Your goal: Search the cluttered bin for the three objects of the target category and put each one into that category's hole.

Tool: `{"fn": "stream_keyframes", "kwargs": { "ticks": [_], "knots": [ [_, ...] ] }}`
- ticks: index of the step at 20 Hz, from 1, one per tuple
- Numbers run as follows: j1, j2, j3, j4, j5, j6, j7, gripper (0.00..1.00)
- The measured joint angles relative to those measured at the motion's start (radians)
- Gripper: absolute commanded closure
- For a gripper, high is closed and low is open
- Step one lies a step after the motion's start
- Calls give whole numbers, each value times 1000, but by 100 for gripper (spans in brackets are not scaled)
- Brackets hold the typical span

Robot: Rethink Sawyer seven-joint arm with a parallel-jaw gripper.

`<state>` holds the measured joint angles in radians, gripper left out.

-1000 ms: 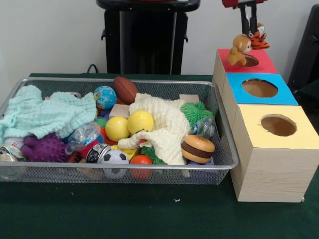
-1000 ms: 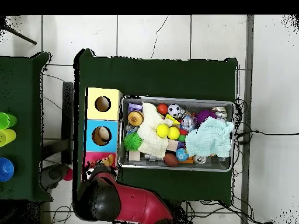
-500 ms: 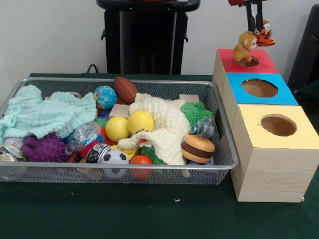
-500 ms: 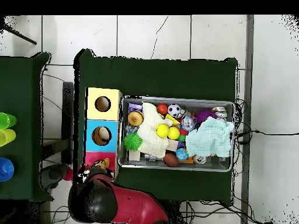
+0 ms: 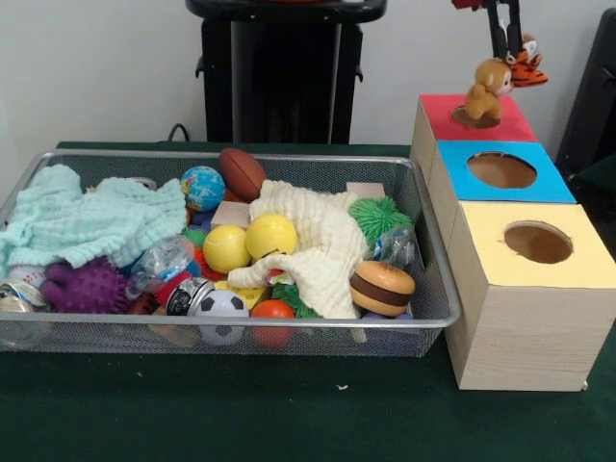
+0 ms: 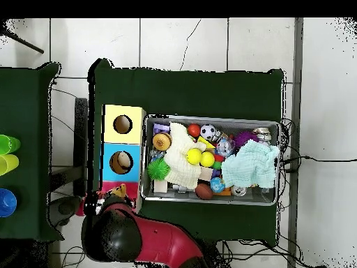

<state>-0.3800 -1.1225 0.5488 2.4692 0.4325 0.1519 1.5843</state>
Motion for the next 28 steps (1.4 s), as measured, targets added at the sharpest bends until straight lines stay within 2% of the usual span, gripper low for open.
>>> {"fn": "stream_keyframes", "kwargs": {
  "ticks": [9, 15, 28],
  "knots": [
    [-35, 48, 31, 36, -9, -77, 10, 100],
    [-73, 105, 60, 57, -35, -115, 12, 100],
    [-103, 148, 114, 78, -65, -118, 68, 100]
  ]
}}
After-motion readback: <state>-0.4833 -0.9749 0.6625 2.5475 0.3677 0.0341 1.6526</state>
